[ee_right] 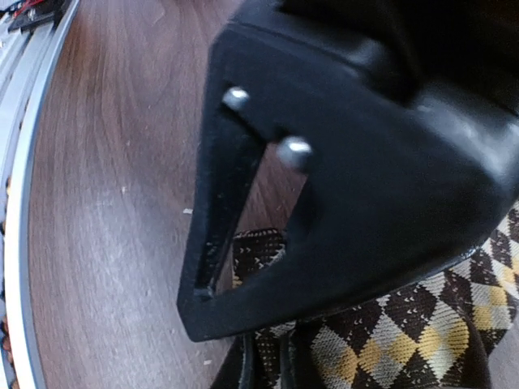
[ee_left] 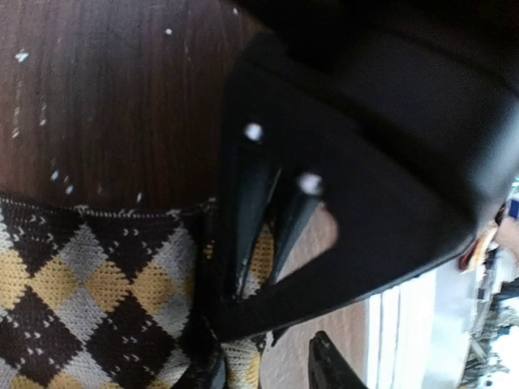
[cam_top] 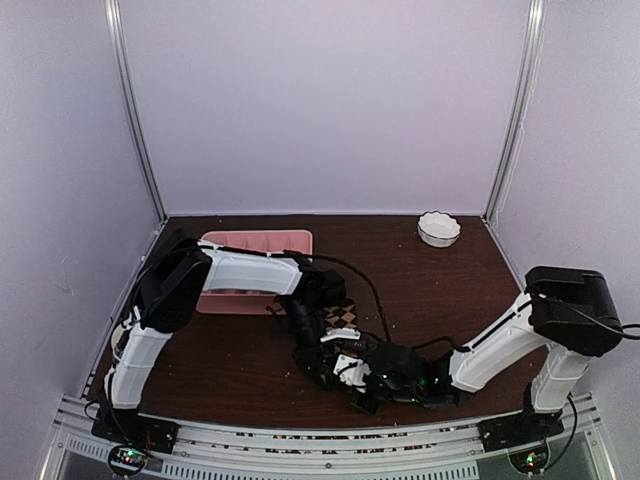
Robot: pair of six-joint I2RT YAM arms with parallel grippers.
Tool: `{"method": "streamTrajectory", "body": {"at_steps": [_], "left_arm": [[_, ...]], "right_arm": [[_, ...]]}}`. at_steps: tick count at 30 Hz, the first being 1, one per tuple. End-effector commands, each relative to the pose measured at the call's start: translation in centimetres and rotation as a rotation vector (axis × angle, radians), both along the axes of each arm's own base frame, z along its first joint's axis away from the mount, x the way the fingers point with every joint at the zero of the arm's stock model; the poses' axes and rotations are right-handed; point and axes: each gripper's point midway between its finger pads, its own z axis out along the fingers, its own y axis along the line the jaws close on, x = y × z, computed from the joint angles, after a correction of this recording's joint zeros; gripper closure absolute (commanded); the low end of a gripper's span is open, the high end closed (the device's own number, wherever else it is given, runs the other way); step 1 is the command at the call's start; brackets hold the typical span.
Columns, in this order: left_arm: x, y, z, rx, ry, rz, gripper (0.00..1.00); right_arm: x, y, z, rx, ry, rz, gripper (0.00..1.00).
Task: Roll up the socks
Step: Roll the sock at the center of the board.
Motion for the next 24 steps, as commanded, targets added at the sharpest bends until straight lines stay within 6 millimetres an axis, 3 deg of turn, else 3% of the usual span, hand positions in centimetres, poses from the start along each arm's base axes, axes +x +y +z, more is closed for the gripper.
{"method": "streamTrajectory", "body": {"at_steps": [1, 7, 15, 20, 24], "left_arm": [[4.8, 2.9, -5.6, 0.103, -0.343, -0.064, 0.63], [7.7, 2.4, -1.0, -0.042, -0.547, -0.01, 0.54], [8.7, 3.2, 2.0, -0.142, -0.716, 0.01, 0.52], [5.7, 2.7, 4.7, -0.299, -0.658, -0.051, 0.51], [3.1, 2.3, 5.0, -0.356, -0.666, -0.136, 0.4]], "right_arm": [[-3.3, -4.7, -7.6, -0.217, 0.334, -0.008, 0.94], [-4.6, -5.7, -8.8, -0.166, 0.507, -0.062, 0.97], [-5.5, -6.2, -9.6, -0.062, 0.689, -0.138, 0.99], [-5.5, -6.0, -9.8, -0.029, 0.777, -0.174, 1.0], [-5.1, -6.3, -10.1, -0.029, 0.807, -0.214, 1.0]]}}
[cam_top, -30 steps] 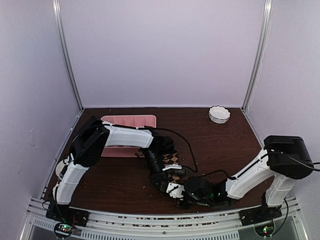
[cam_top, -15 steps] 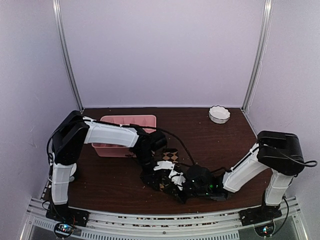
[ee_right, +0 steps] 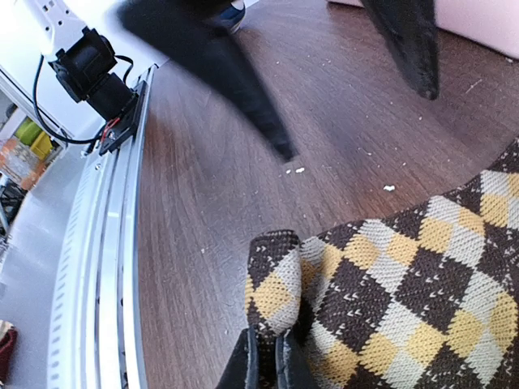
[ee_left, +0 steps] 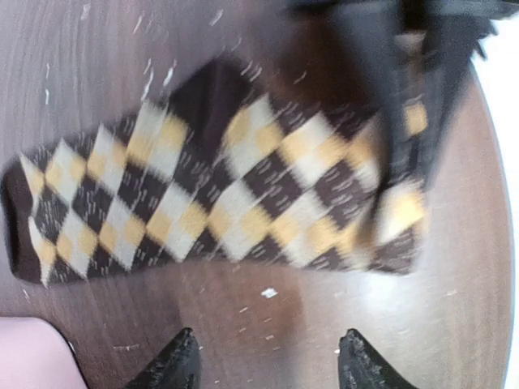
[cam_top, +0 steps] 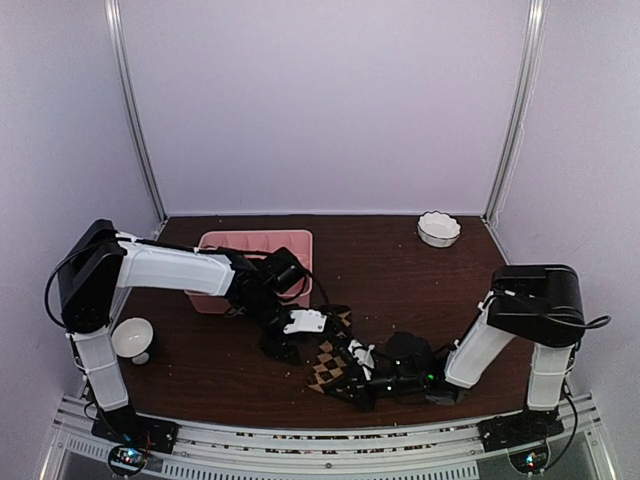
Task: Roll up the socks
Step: Roll the sock at the center of the board.
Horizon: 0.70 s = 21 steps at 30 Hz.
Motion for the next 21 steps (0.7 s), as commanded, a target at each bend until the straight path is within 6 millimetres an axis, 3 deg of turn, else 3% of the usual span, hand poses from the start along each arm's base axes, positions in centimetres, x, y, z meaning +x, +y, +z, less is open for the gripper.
{"method": "streamTrajectory", "body": {"at_steps": [1, 9, 21], "left_arm": [[-4.0, -2.5, 2.3, -0.137, -0.018, -0.206, 0.4], [-7.4, -2.6, 1.0, -0.151, 0.043, -0.303, 0.42], [-6.2, -3.8, -1.8, -0.127, -0.03, -0.254, 0.51]], "right_arm": [[-3.8, -7.4, -10.1, -0.395, 0.324, -0.046, 1.0], [-2.8, -7.8, -10.4, -0.406, 0.438, -0.139, 1.0], [-3.2, -7.0, -10.8, -0.369, 0.553, -0.174, 1.0]]}}
